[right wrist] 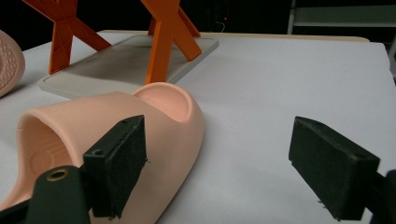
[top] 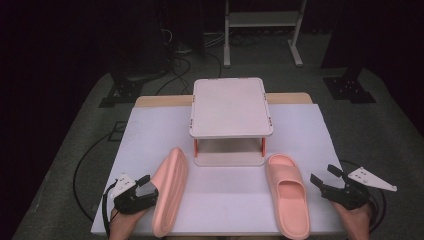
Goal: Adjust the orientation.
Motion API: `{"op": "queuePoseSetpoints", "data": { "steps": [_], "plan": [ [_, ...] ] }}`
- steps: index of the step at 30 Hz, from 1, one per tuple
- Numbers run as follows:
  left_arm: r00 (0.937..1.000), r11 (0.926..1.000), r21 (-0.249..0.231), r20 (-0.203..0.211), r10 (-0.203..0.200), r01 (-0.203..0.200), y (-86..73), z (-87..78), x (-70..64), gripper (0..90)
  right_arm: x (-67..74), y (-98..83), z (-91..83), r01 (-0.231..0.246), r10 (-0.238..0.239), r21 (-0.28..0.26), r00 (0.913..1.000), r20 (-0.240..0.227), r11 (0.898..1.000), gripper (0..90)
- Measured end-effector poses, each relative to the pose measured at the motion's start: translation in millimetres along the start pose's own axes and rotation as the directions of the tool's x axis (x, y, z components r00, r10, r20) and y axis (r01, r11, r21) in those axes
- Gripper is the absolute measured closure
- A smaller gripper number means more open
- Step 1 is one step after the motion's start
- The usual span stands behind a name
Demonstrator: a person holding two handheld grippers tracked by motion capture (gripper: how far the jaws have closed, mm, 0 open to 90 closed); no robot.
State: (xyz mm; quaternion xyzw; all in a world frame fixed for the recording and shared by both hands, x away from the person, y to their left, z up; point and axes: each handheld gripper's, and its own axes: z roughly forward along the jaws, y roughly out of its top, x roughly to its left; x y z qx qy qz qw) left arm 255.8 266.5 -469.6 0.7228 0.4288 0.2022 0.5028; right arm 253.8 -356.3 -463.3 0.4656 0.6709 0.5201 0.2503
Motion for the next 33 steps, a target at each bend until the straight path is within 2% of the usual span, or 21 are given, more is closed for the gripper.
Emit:
{"op": "queuePoseSetpoints", "data": {
  "steps": [3, 16, 30, 33],
  "plan": [
    [0.9999, 1.0000, -0.006, 0.013, 0.006, -0.006, 1.8, 1.7, -3.5, 27.9, 0.3, -0.1, 0.0, -0.002, 0.002, 0.000, 1.0000, -0.002, 1.000, 18.5],
    [0.9993, 0.9994, -0.016, 0.018, 0.032, -0.032, 5.0, 3.9, -12.5, 27.9, -0.1, -0.4, -1.0, -0.010, 0.010, -0.004, 0.9999, -0.003, 1.000, 18.5],
    [0.9990, 0.9988, -0.043, 0.037, 0.025, -0.024, 9.0, 10.5, -23.0, 29.8, -0.4, -0.3, -2.4, -0.012, 0.012, -0.007, 0.9999, -0.005, 1.000, 18.6],
    [0.9989, 0.9990, -0.036, 0.037, 0.028, -0.027, 8.9, 12.3, -23.2, 29.9, -0.6, -0.4, -2.6, -0.012, 0.012, -0.007, 0.9999, -0.007, 1.000, 18.5]
  ]
}}
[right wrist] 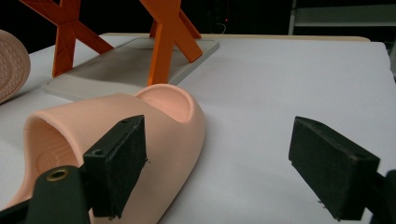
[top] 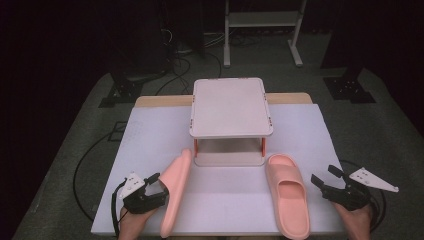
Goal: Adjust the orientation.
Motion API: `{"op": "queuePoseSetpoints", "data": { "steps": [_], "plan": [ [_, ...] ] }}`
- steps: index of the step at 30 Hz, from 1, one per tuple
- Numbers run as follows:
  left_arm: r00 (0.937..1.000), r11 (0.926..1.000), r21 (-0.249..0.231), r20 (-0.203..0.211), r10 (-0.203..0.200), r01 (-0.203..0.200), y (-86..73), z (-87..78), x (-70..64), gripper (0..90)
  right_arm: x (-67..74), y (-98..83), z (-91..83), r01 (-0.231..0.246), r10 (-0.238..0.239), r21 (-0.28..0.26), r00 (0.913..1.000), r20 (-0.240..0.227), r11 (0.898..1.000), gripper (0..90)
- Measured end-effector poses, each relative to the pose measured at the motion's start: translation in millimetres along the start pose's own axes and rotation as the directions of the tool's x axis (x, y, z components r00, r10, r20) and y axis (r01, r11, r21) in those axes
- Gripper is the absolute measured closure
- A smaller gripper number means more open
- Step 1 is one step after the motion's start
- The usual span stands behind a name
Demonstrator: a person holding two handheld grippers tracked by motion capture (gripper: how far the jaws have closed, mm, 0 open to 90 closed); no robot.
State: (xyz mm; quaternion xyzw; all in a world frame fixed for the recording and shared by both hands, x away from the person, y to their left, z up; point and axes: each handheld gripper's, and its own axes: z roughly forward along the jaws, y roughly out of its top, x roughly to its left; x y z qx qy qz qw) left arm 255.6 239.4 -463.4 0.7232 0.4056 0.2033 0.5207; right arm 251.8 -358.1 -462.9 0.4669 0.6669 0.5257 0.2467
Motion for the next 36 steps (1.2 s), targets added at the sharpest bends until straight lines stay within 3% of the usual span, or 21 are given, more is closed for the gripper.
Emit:
{"op": "queuePoseSetpoints", "data": {
  "steps": [8, 9, 24, 31, 36],
  "plan": [
    [1.0000, 1.0000, 0.008, -0.002, -0.004, 0.004, -1.4, 3.6, -0.3, 30.0, -0.4, 0.3, -1.6, -0.003, 0.003, -0.005, 1.0000, -0.005, 1.000, 18.6],
    [0.9998, 1.0000, 0.009, 0.020, -0.004, 0.004, -1.6, 4.9, 0.0, 29.8, -0.2, 0.4, -1.6, -0.004, 0.004, -0.005, 1.0000, -0.005, 1.000, 18.6],
    [0.9983, 0.9996, 0.025, 0.058, 0.008, -0.009, -0.9, 14.0, -7.4, 30.3, 1.9, -0.9, -8.7, -0.008, 0.008, -0.015, 0.9994, -0.033, 1.000, 18.3],
    [0.9914, 0.9974, 0.060, 0.127, 0.032, -0.040, 2.4, 20.8, -14.9, 34.2, 5.5, -0.4, -15.5, -0.009, 0.007, -0.022, 0.9978, -0.066, 1.000, 17.7],
    [0.9878, 0.9946, 0.080, 0.146, 0.055, -0.067, 3.9, 24.5, -20.1, 36.2, 7.9, -2.5, -19.8, -0.007, 0.005, -0.022, 0.9959, -0.090, 1.000, 16.5]
  ]
}}
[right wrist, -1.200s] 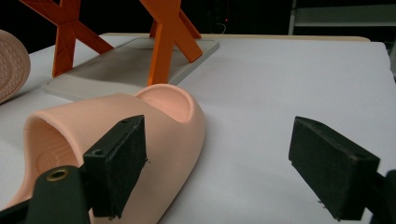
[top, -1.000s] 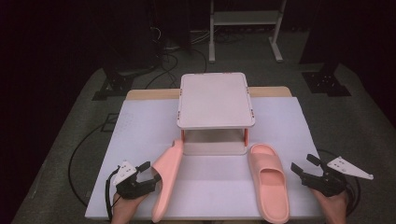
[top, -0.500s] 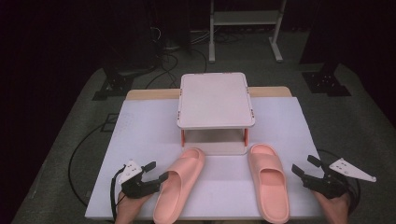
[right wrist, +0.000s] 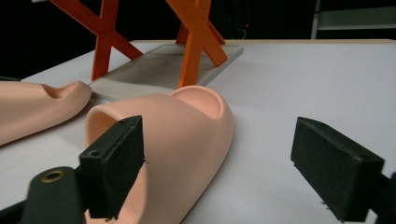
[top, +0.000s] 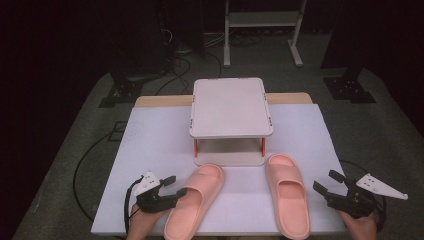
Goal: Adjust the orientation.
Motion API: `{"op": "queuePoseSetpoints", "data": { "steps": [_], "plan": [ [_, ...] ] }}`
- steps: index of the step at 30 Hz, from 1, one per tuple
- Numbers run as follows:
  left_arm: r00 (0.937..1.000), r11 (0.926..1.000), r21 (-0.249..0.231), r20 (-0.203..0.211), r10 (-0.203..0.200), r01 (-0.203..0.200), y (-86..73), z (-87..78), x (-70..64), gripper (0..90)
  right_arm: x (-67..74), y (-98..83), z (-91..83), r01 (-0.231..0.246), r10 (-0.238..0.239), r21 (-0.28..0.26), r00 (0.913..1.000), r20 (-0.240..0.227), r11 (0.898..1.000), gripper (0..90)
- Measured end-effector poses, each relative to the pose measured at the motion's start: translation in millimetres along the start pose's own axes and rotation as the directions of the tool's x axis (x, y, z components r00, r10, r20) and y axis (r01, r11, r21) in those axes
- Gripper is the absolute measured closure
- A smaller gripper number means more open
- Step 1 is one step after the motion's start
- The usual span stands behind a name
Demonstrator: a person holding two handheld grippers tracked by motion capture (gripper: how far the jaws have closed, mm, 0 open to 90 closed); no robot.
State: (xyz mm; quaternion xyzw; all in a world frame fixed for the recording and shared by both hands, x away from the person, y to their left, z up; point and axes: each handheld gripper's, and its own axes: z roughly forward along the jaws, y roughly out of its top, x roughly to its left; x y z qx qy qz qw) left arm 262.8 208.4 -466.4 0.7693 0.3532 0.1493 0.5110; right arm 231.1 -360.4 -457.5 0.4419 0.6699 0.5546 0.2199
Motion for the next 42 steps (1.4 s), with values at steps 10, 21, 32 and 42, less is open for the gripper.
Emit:
{"op": "queuePoseSetpoints", "data": {
  "steps": [10, 21, 32, 42],
  "plan": [
    [0.9997, 0.9999, 0.007, 0.022, 0.010, -0.010, 0.9, 0.6, -2.1, 43.1, 19.9, -2.7, 4.6, 0.031, -0.029, 0.026, 0.9979, -0.058, 0.999, 16.6],
    [0.9980, 0.9977, 0.027, 0.013, 0.062, -0.063, -1.0, 4.3, -7.2, 51.8, 28.5, -8.4, 26.8, 0.088, -0.081, 0.102, 0.9937, -0.077, 0.991, 32.3],
    [0.9967, 0.9962, 0.036, 0.023, 0.078, -0.079, 2.0, 8.6, -9.6, 56.4, 30.7, -9.4, 41.5, 0.120, -0.114, 0.181, 0.9925, -0.043, 0.976, 45.0],
    [0.9972, 0.9959, 0.052, 0.008, 0.074, -0.074, -0.7, 7.4, -7.7, 58.5, 31.1, -8.1, 51.9, 0.157, -0.163, 0.208, 0.9865, 0.014, 0.965, 51.9]
  ]
}}
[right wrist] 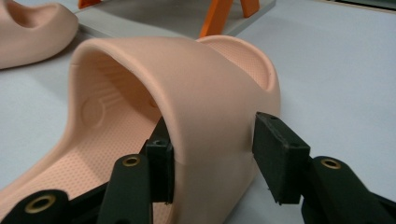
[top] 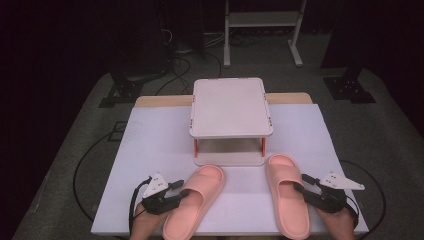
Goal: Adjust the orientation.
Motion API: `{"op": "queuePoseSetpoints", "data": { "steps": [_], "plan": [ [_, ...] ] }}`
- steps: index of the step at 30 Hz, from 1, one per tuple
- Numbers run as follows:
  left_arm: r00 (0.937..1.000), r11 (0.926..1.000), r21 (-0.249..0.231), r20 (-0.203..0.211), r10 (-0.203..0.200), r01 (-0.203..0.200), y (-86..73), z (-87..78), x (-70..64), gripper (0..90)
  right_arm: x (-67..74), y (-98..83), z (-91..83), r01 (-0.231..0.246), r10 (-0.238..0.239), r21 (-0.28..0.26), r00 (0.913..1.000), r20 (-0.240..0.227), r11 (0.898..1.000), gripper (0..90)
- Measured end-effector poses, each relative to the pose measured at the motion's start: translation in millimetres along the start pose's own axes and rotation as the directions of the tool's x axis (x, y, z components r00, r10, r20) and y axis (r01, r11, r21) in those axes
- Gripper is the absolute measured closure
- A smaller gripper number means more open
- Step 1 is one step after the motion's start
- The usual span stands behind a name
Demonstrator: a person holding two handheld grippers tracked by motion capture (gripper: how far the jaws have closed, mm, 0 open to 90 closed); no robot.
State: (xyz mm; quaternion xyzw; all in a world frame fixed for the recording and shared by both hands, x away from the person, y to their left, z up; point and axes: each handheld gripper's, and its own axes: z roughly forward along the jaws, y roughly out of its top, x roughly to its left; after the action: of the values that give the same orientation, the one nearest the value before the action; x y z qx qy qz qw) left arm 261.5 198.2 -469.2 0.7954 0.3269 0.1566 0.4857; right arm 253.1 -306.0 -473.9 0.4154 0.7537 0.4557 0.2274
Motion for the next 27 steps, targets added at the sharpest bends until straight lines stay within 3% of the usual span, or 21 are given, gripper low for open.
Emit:
{"op": "queuePoseSetpoints", "data": {
  "steps": [6, 15, 22, 27],
  "plan": [
    [0.9999, 0.9999, 0.013, 0.007, 0.008, -0.008, 3.5, 6.6, -1.4, 59.9, 1.0, 1.0, 1.0, 0.011, -0.011, -0.002, 0.9993, 0.037, 1.000, 58.5],
    [0.9994, 0.9998, 0.006, -0.028, 0.020, -0.020, 2.5, 5.6, -2.4, 69.0, 1.3, 1.0, -2.5, 0.013, -0.014, 0.001, 0.9966, 0.082, 1.000, 68.3],
    [0.9998, 0.9998, 0.002, -0.006, 0.021, -0.021, 1.4, 1.9, -2.8, 74.2, 2.9, 1.1, -8.7, 0.011, -0.012, 0.009, 0.9961, 0.088, 1.000, 72.7],
    [0.9998, 0.9996, -0.027, 0.017, 0.006, -0.006, 0.0, -6.3, -7.3, 74.6, 5.0, -1.9, -18.7, 0.000, -0.001, 0.003, 0.9960, 0.090, 1.000, 76.7]
  ]
}}
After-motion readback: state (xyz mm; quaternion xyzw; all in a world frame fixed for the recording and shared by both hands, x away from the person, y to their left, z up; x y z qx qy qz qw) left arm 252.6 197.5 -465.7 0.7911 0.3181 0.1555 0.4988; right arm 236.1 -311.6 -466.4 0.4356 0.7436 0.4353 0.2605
